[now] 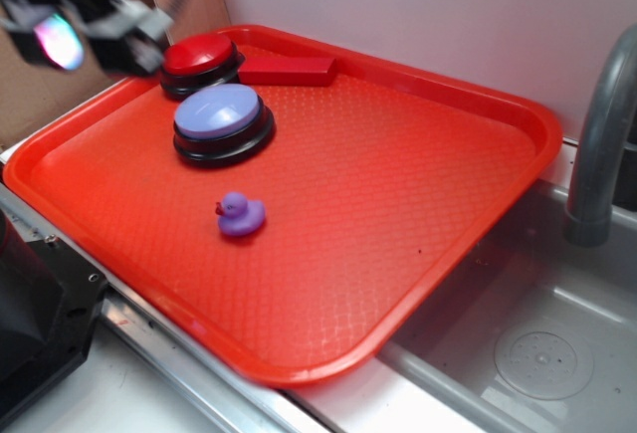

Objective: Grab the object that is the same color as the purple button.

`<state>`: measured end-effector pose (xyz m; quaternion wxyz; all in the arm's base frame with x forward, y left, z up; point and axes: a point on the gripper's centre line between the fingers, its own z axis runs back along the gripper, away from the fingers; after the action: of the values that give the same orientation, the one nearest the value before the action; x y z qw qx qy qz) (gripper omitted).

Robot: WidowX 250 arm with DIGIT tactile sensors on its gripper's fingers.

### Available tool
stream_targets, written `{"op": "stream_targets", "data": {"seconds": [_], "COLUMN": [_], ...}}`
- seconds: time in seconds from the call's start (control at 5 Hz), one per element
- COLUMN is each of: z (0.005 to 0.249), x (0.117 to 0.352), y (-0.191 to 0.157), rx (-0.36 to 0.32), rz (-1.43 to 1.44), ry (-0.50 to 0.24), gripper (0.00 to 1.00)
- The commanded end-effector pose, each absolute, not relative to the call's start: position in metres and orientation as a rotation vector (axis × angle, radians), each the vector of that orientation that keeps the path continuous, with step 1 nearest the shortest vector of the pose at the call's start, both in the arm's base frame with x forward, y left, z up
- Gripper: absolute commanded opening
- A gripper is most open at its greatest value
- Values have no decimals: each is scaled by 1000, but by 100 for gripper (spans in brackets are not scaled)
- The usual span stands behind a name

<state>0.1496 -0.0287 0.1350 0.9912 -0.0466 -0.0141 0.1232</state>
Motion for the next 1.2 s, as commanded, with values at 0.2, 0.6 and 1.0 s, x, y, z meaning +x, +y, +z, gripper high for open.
{"op": "stream_targets", "data": {"seconds": [0.2, 0.6, 1.0], "z": [53, 20, 46], "x": [200, 184, 188], "y": [-62, -60, -67], "rx": [-42, -13, -27], "rz": [359, 281, 160], "ry": [-104, 2, -1], "gripper": [100, 100, 0]}}
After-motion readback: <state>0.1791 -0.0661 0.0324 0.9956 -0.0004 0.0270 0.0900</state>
